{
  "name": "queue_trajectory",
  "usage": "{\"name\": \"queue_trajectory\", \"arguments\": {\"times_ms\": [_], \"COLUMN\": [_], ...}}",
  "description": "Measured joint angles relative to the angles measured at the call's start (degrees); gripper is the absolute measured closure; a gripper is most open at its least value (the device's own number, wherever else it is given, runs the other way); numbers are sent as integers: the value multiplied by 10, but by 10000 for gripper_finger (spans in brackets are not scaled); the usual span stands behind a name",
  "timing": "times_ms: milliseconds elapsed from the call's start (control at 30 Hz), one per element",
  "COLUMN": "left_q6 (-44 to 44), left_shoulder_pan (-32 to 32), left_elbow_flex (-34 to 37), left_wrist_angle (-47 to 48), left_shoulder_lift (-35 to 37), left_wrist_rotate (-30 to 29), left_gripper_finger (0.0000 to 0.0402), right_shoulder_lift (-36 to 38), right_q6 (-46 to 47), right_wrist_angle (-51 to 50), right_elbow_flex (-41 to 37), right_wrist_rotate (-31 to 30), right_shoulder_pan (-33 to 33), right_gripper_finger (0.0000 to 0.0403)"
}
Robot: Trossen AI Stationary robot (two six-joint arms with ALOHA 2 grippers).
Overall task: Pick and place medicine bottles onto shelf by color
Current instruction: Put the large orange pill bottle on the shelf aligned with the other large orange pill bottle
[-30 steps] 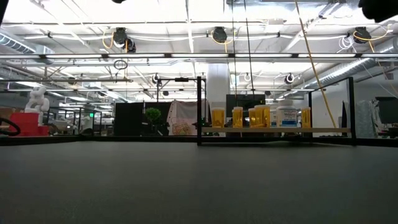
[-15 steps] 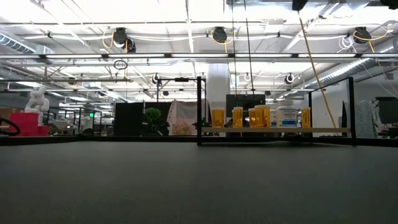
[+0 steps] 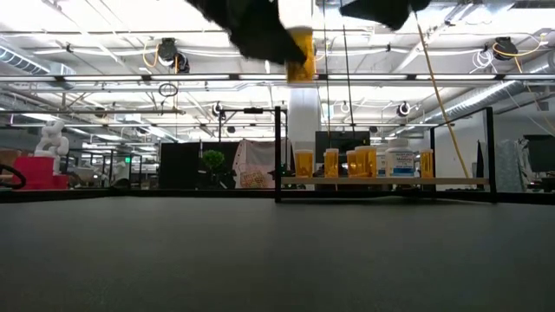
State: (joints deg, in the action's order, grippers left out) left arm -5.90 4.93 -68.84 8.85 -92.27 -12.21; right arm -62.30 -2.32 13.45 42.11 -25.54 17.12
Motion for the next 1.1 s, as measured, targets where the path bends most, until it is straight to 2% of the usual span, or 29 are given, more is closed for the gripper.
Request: {"name": "queue_trajectory", "arguments": {"times_ms": [133,233,367,733,1100], "left_q6": [26,26,20,28,30], "left_shoulder_pan": [-4,5,13,15,15], "left_elbow_flex": [0,0,1,1,0], "left_wrist_angle": [9,14,27,33,29], "left_shoulder_lift": [-15,-25,-32,-35,-34], "left_wrist_rotate": [71,86,93,94,92], "left_gripper_finger": [204,204,204,204,204], "right_shoulder_lift": [-73,-114,-148,-162,-172], "right_q6": [-6,-4,10,12,-14], "right_wrist_angle": [-13,-6,18,24,28], "right_elbow_flex": [32,48,55,55,55], "right_wrist_rotate": [0,8,79,199,211], "right_shoulder_pan": [-15,-33,-60,-81,-80], "right_gripper_finger": [112,112,112,112,116]}}
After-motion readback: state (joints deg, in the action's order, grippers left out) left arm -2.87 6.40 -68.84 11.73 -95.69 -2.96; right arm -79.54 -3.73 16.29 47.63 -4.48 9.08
